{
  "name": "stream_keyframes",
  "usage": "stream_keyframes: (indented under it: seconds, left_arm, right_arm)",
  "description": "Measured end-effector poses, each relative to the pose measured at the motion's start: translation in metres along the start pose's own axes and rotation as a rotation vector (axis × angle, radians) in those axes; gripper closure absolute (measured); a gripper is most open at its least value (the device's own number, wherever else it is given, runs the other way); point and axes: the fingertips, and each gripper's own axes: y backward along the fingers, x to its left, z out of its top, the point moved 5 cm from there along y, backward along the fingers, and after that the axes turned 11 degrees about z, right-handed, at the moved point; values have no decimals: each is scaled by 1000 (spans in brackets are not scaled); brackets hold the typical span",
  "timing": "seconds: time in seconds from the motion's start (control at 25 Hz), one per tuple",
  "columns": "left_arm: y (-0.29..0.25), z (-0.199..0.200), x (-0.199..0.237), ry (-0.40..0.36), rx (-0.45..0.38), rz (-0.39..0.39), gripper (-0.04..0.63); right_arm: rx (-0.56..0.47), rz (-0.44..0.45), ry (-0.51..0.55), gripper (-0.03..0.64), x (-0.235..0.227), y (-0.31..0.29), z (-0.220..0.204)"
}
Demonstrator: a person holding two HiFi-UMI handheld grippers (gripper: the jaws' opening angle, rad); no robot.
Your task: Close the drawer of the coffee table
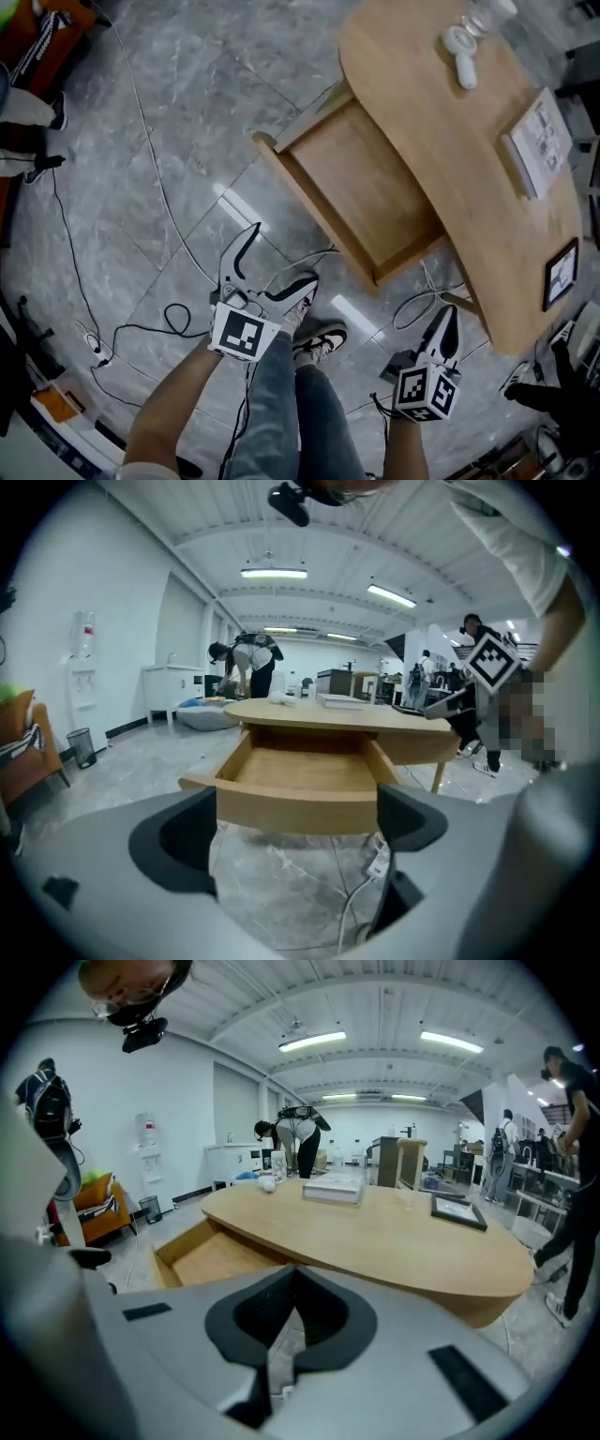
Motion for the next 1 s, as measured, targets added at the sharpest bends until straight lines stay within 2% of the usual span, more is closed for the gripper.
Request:
stream_keyframes:
  seconds: [0.2, 0.44, 0.6, 0.8, 1.0]
  left_arm:
    - [-40, -23, -3, -30, -22, -63, 60]
    - [-80, -41, -1, 49, 11, -122, 58]
    - [-99, -46, 0, 56, 13, -144, 58]
    - [-106, -49, 1, 22, 24, -185, 58]
    - [-107, -45, 1, 21, 24, -185, 58]
  right_arm:
    - [80, 17, 66, 617, 10, -27, 1]
    - [188, 4, 81, 617, 15, -49, -18]
    - [215, 12, 86, 617, 23, -59, -25]
    - [246, 8, 80, 617, 23, -61, -32]
    - [262, -1, 62, 617, 17, -58, -36]
